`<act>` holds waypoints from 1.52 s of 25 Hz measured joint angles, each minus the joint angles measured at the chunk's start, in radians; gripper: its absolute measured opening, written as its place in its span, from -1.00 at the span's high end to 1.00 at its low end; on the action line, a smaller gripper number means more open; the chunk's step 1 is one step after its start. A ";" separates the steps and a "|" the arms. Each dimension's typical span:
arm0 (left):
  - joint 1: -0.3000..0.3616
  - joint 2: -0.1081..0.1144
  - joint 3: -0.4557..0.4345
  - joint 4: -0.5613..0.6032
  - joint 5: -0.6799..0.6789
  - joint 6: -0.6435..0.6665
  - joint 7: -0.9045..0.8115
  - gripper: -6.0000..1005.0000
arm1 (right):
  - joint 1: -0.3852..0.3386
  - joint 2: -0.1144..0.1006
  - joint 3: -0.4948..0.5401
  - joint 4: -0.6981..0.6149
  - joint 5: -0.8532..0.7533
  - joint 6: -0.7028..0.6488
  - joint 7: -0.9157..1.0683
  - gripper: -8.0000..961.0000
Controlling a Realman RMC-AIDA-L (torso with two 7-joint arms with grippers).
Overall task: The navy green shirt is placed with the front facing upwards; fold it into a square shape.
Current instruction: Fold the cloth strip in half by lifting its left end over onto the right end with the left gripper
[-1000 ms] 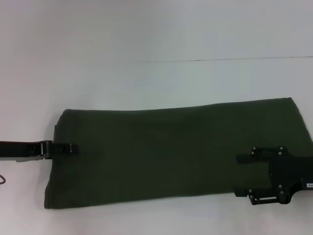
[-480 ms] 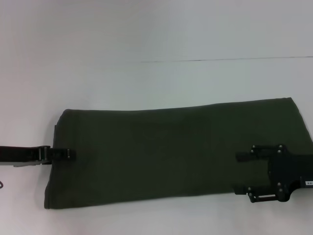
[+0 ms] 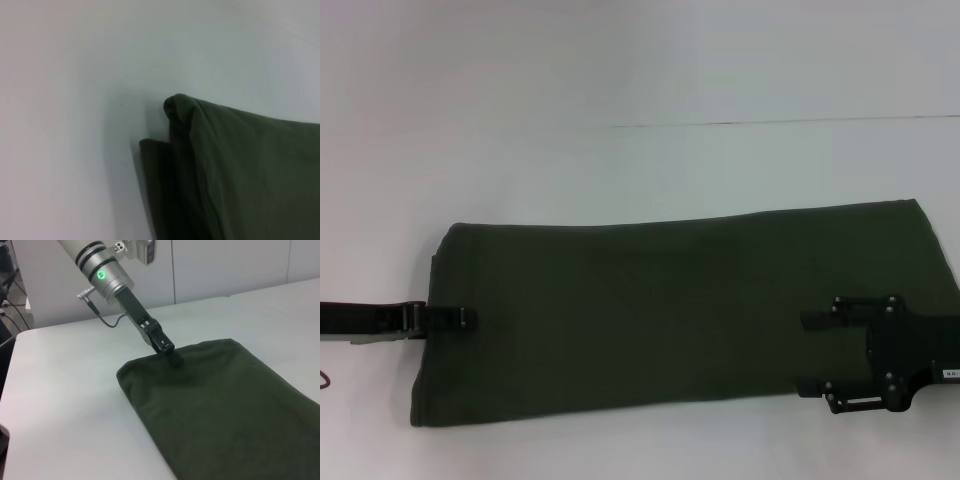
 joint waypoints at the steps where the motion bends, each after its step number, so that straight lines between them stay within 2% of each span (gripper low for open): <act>1: 0.000 0.000 0.000 0.000 0.000 -0.001 0.001 -0.78 | 0.000 0.000 0.000 0.000 0.000 0.000 0.000 -0.72; 33: -0.033 -0.007 0.043 -0.050 -0.002 -0.007 0.006 -0.77 | -0.002 0.000 0.000 0.001 -0.012 0.014 0.009 -0.72; 38: -0.034 -0.008 0.057 -0.053 0.000 -0.007 0.006 -0.73 | -0.002 0.000 0.000 0.003 -0.013 0.015 0.015 -0.71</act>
